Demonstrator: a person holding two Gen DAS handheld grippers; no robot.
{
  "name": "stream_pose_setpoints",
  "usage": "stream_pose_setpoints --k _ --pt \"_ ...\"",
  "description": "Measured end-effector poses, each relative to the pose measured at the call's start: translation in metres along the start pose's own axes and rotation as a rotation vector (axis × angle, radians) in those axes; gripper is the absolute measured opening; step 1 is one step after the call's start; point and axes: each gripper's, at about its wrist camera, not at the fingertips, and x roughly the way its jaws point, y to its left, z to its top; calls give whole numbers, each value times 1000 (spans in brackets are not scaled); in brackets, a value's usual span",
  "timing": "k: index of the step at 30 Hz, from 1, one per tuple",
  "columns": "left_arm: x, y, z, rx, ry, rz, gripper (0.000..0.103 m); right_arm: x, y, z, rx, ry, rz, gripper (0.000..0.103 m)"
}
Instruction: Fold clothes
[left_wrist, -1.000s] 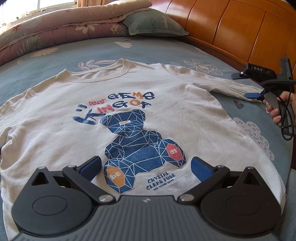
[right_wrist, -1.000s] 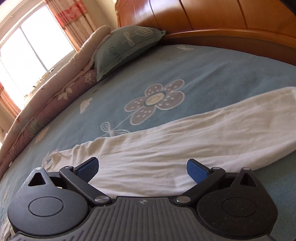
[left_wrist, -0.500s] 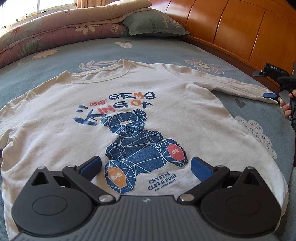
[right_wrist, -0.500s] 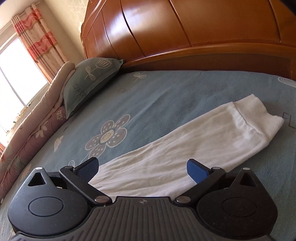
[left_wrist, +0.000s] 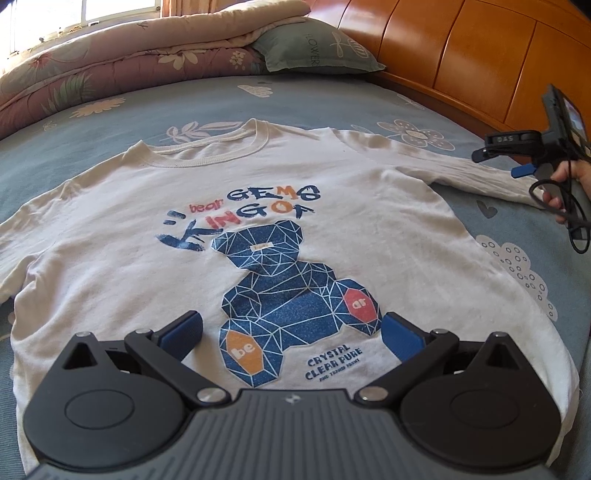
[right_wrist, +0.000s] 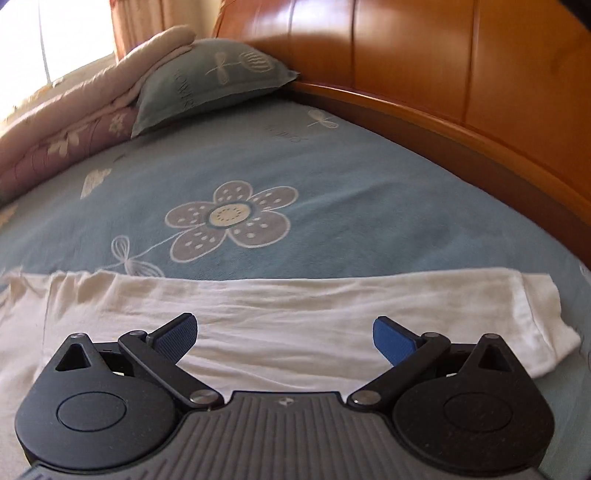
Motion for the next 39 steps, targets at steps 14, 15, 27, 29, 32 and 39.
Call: stream_pose_setpoints --k 14,15,27,29,32,39 --pt "7 -10 -3 80 10 72 102 31 23 21 36 20 -46 103" --pt "7 -10 -3 78 13 73 102 24 29 20 21 19 -11 103" --pt "-9 4 3 43 7 109 102 37 89 27 -104 108 0 103" --pt "-13 12 5 18 -2 102 102 23 104 34 -132 87 49 103" --pt "-19 25 8 -30 -7 108 102 -2 145 32 -240 67 178 103" --pt "-13 40 4 -81 21 103 102 -4 232 9 -372 166 368 103"
